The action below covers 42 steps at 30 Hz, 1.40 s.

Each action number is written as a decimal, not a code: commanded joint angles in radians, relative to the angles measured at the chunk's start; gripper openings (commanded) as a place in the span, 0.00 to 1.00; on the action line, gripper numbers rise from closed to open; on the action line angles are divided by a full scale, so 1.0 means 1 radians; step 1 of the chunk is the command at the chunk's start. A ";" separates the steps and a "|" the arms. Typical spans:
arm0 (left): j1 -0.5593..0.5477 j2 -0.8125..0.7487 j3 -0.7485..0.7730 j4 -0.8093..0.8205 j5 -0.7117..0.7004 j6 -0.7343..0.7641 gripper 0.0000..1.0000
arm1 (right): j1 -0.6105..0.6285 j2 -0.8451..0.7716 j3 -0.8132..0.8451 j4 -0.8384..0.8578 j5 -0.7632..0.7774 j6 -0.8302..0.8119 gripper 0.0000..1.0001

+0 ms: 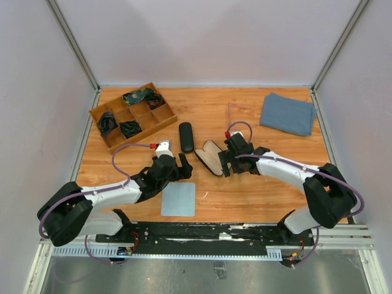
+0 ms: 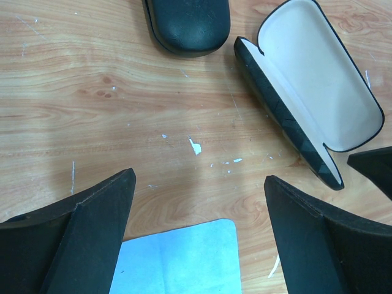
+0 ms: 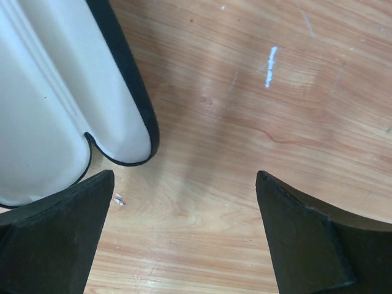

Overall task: Organize the sunglasses
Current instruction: Adjust the sunglasses case at the center of the board.

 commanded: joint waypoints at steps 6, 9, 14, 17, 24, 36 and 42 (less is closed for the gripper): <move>0.001 0.000 0.000 0.026 0.002 0.000 0.92 | -0.039 -0.064 0.000 -0.057 -0.007 -0.023 0.98; 0.001 0.000 0.000 0.025 0.002 0.000 0.92 | -0.040 -0.058 -0.008 -0.052 -0.027 -0.015 0.98; 0.001 -0.002 -0.001 0.026 0.004 0.001 0.92 | -0.035 -0.041 -0.030 -0.022 -0.061 0.005 0.98; 0.002 -0.006 -0.001 0.025 0.005 0.003 0.92 | -0.029 -0.016 -0.028 -0.011 -0.066 0.012 0.98; 0.002 -0.037 0.000 0.007 0.000 0.013 0.92 | -0.026 0.033 -0.014 0.009 -0.072 0.026 0.98; 0.002 -0.095 -0.012 -0.026 0.001 0.024 0.92 | -0.063 0.139 0.058 0.000 -0.054 0.051 0.98; 0.001 -0.107 -0.019 -0.032 0.003 0.029 0.93 | -0.085 0.164 0.092 -0.008 -0.037 0.039 0.98</move>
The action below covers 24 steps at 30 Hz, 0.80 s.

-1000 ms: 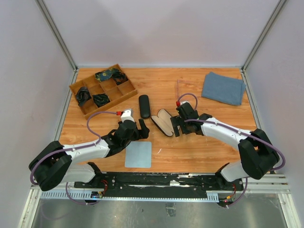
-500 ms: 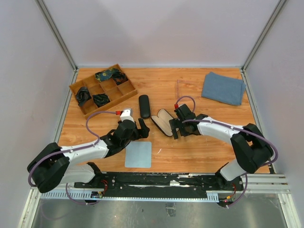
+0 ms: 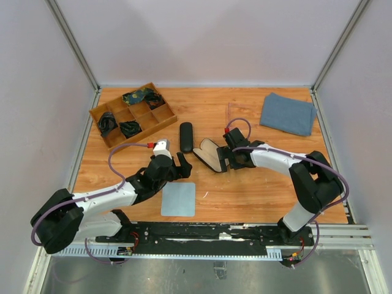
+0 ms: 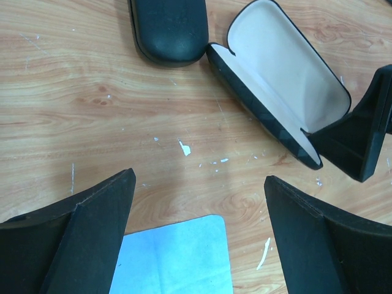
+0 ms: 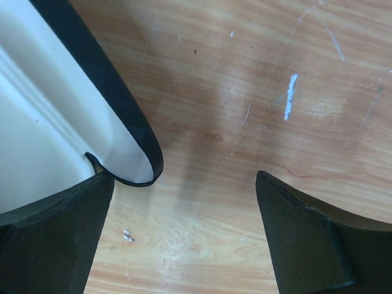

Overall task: Organize the sunglasses
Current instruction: Adjust the sunglasses case at the center of the board.

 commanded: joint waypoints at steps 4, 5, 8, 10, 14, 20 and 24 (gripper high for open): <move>0.002 -0.026 -0.022 -0.004 0.000 0.016 0.93 | -0.040 0.039 0.044 -0.029 0.042 -0.016 0.98; 0.001 -0.027 -0.024 -0.002 0.002 0.015 0.93 | -0.045 0.043 0.050 -0.029 0.042 -0.019 0.98; 0.002 -0.033 -0.030 -0.001 0.002 0.015 0.93 | -0.054 0.052 0.069 -0.029 0.040 -0.035 0.98; 0.002 -0.037 -0.033 -0.002 0.003 0.013 0.92 | -0.063 0.058 0.081 -0.024 0.036 -0.044 0.98; 0.002 -0.047 -0.039 -0.009 -0.002 0.012 0.93 | -0.071 0.077 0.108 -0.010 0.023 -0.058 0.98; 0.001 -0.074 -0.051 -0.029 -0.010 0.006 0.93 | -0.077 0.107 0.135 -0.002 0.017 -0.068 0.98; 0.002 -0.098 -0.061 -0.042 -0.015 -0.001 0.93 | -0.091 0.122 0.150 0.008 0.007 -0.076 0.98</move>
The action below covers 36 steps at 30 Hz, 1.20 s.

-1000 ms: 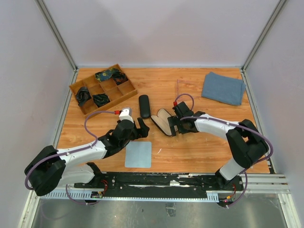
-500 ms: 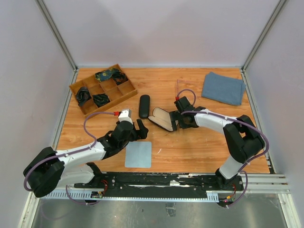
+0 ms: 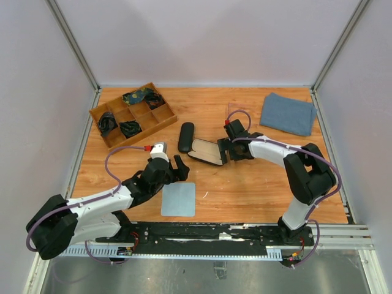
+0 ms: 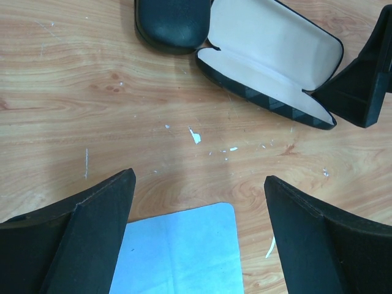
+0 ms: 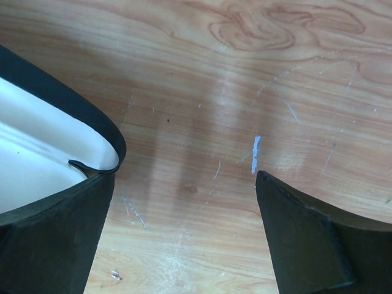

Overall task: Organize the sunglasses
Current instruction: Adjust the sunglasses case at the center of the board.

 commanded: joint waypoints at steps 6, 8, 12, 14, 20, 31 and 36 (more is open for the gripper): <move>0.002 -0.066 -0.029 -0.041 -0.022 -0.013 0.92 | -0.048 0.038 0.052 0.030 -0.025 -0.047 0.98; 0.003 -0.078 -0.033 -0.049 -0.028 -0.015 0.93 | -0.052 0.043 0.059 0.036 -0.030 -0.055 0.98; 0.002 -0.092 -0.038 -0.067 -0.036 -0.019 0.93 | -0.055 0.053 0.074 0.038 -0.036 -0.061 0.98; 0.002 -0.099 -0.041 -0.072 -0.039 -0.021 0.93 | -0.057 0.052 0.075 0.039 -0.036 -0.063 0.98; 0.002 -0.105 -0.054 -0.082 -0.056 -0.031 0.93 | -0.064 -0.029 0.042 0.037 -0.010 -0.065 0.98; 0.004 -0.180 -0.155 -0.005 -0.045 -0.035 0.93 | -0.066 -0.597 -0.308 0.262 -0.307 -0.083 0.98; 0.006 -0.251 -0.213 -0.026 -0.058 -0.058 0.92 | 0.019 -0.718 -0.430 0.313 -0.334 0.026 0.97</move>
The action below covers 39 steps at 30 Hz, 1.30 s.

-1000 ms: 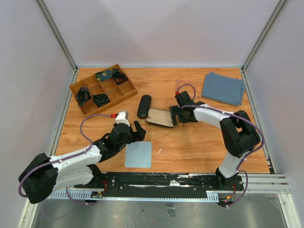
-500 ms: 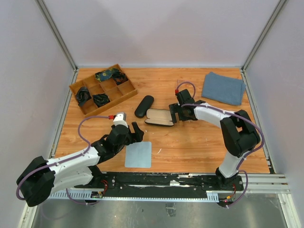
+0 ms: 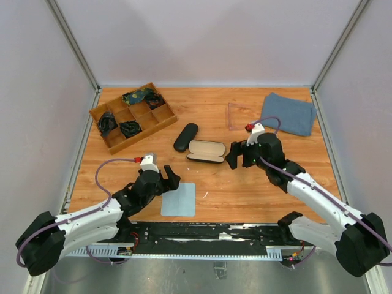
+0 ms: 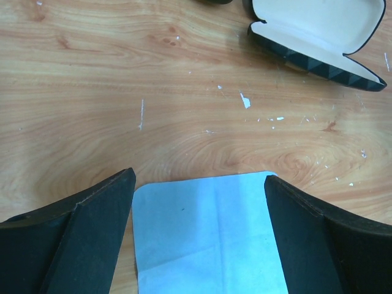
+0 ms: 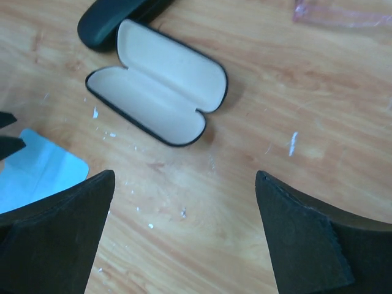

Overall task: Organize the sunglasses
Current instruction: Adjust the sunglasses case at the center of the board, then move the glasses cleaning cloth to the center of the board.

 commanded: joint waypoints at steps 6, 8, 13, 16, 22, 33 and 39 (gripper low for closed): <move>0.005 -0.090 -0.072 0.015 -0.020 -0.035 0.90 | 0.256 -0.024 -0.160 0.110 0.133 0.104 0.87; 0.005 -0.081 -0.069 0.011 -0.038 -0.044 0.90 | 0.300 0.012 -0.151 0.112 0.142 0.112 0.86; 0.005 -0.023 -0.049 0.006 -0.058 -0.057 0.90 | 0.356 0.118 -0.093 0.113 0.178 0.142 0.86; 0.005 0.016 -0.039 0.005 -0.058 -0.067 0.90 | 0.369 0.177 -0.064 0.131 0.191 0.153 0.87; 0.005 0.040 -0.058 0.010 -0.023 -0.093 0.81 | 0.381 0.258 -0.042 0.154 0.170 0.148 0.88; 0.004 0.009 -0.102 -0.008 0.020 -0.136 0.72 | 0.391 0.327 -0.024 0.198 0.111 0.184 0.80; 0.002 0.016 -0.105 -0.018 0.018 -0.155 0.67 | 0.405 0.371 -0.008 0.226 0.080 0.196 0.74</move>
